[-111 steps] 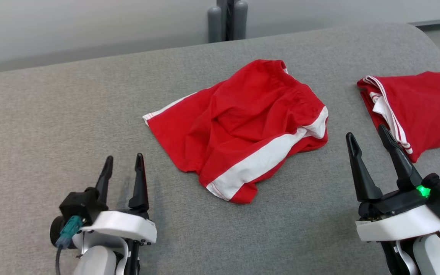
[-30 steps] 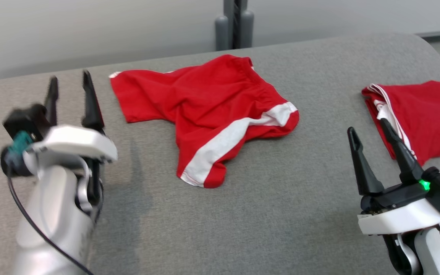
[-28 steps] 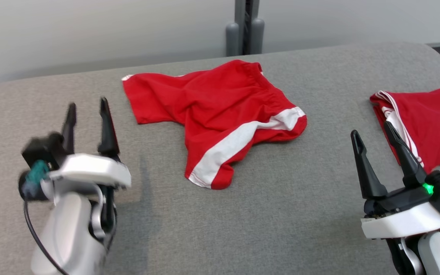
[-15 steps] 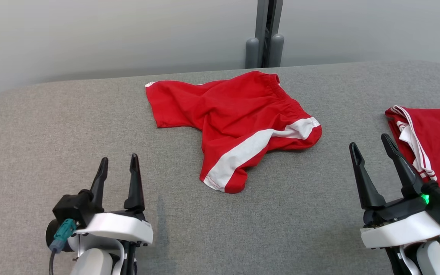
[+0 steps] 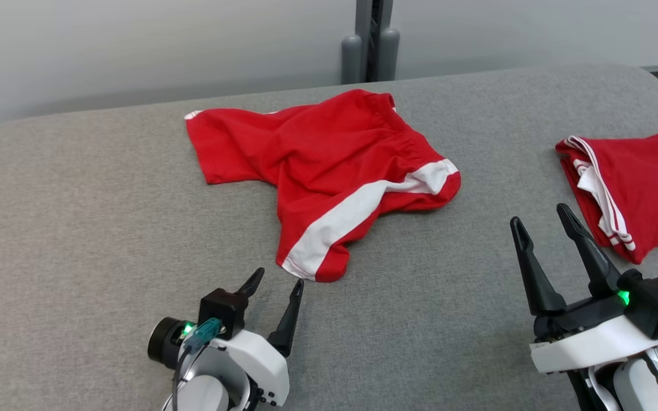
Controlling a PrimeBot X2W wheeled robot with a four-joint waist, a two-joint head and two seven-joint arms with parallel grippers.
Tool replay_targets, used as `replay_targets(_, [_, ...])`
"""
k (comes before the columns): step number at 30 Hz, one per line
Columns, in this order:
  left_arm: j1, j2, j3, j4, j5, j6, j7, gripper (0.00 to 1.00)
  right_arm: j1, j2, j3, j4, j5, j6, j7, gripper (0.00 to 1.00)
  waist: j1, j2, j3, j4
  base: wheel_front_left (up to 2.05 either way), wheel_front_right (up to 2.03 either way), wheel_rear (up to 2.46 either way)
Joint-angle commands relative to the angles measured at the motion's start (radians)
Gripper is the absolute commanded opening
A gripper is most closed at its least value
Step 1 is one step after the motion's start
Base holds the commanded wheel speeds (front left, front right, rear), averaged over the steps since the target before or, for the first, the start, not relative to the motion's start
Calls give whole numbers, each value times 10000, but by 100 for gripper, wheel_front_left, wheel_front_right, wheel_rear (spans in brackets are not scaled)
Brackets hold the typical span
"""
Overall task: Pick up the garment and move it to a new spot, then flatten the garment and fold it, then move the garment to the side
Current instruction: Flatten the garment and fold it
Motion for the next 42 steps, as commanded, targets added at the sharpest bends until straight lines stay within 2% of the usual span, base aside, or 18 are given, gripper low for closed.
replay_targets(1, [-402, 43, -216, 307, 114, -131, 214, 100, -158, -29, -26, 16, 10, -1, -45, 100, 0, 0, 232, -206, 0, 0, 0])
replay_targets(7, [-1034, 38, -568, 1108, 89, -125, 425, 100, -307, 87, -23, 26, -6, -1, -43, 100, 0, 0, 537, -520, 0, 0, 0])
replay_targets(14, [-1761, 37, -760, 2154, -44, 245, 362, 100, -390, 158, -94, 38, -39, -3, -43, 100, 0, 0, 803, -820, 0, 0, 0])
replay_targets(20, [-2132, 36, -933, 2819, -274, 342, 151, 100, -445, 198, -104, 47, -71, -1, -45, 100, 0, 0, 848, -927, 0, 0, 0])
replay_targets(25, [-2282, 39, -1166, 3183, -501, 249, 14, 100, -363, 240, -173, 91, -103, -3, -45, 100, 0, 0, 785, -844, 0, 0, 0])
replay_targets(26, [-2315, 40, -1214, 3235, -549, 213, -16, 81, -357, 247, -169, 98, -109, -1, -45, 100, 0, 0, 763, -815, 0, 0, 0])
replay_targets(27, [-2338, 40, -1257, 3286, -603, 177, -52, 45, -351, 251, -164, 109, -122, -1, -43, 100, 0, 0, 735, -781, 0, 0, 0])
replay_targets(28, [-2353, 39, -1318, 3307, -644, 159, -78, 33, -343, 248, -186, 114, -129, -1, -43, 100, 0, 0, 701, -737, 0, 0, 0])
replay_targets(30, [-2372, 39, -1388, 3326, -741, 151, -178, 0, -317, 250, -205, 128, -137, -3, -45, 100, 0, 0, 633, -649, 0, 0, 0])
replay_targets(42, [-2203, 167, -1474, 3008, -876, 355, -716, 0, -138, 257, -301, 306, -162, -3, -43, 100, 0, 0, 71, -34, 0, 0, 0])
